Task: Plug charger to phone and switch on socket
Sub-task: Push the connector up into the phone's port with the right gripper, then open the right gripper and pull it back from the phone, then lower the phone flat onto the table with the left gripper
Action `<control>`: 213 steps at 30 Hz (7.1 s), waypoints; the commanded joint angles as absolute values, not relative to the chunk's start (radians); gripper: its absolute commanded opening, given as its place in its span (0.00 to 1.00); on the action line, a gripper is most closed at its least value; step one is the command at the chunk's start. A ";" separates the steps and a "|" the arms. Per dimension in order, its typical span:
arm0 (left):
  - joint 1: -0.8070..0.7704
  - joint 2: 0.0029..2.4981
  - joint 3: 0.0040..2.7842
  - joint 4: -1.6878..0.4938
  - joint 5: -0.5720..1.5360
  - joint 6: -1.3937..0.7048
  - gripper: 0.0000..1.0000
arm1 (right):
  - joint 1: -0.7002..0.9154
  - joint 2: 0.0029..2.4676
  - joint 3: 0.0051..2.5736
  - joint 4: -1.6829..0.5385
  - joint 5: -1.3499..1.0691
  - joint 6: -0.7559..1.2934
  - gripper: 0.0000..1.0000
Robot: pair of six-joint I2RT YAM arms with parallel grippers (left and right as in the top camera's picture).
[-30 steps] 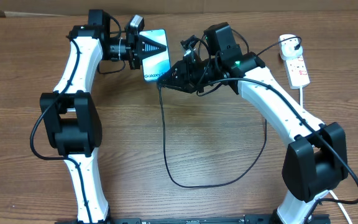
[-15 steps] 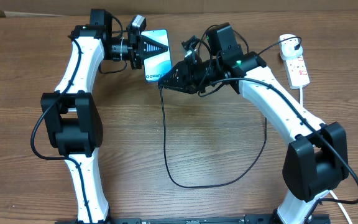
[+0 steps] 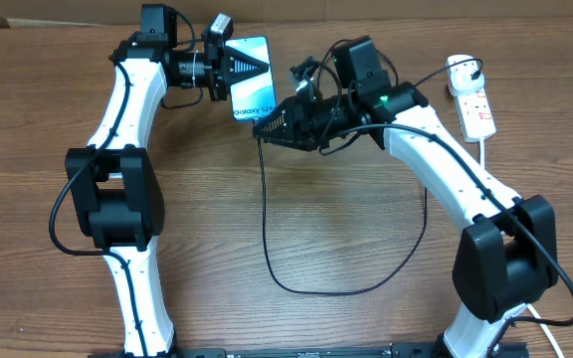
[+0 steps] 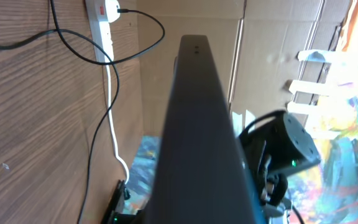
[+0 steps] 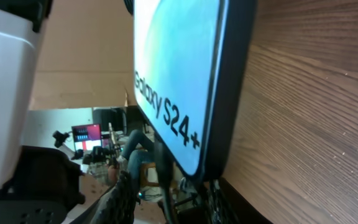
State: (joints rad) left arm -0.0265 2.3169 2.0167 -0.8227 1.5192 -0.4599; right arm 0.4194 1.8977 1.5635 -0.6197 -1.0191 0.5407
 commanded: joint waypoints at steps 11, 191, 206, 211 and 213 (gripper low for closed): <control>-0.027 2.281 2.032 -0.813 1.572 -0.525 0.04 | 0.448 1.876 1.572 -0.615 -0.958 0.522 0.09; -0.049 2.498 2.032 -1.182 0.669 -0.094 0.33 | 0.274 1.876 1.572 -0.970 -0.610 0.253 0.73; -0.049 2.498 2.032 -1.201 0.525 -0.131 0.38 | 0.274 1.876 1.572 -0.974 -0.610 0.253 0.73; -0.049 2.498 2.032 -1.204 0.491 -0.140 0.46 | 0.274 1.876 1.572 -0.974 -0.610 0.253 0.73; -0.049 2.498 2.032 -1.203 0.490 -0.147 0.47 | 0.274 1.876 1.572 -0.974 -0.610 0.253 0.73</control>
State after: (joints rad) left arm -0.0528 2.4821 2.0373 -1.2053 0.6304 -0.1268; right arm 0.2691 1.8965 1.5536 -0.9741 -0.6197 0.2611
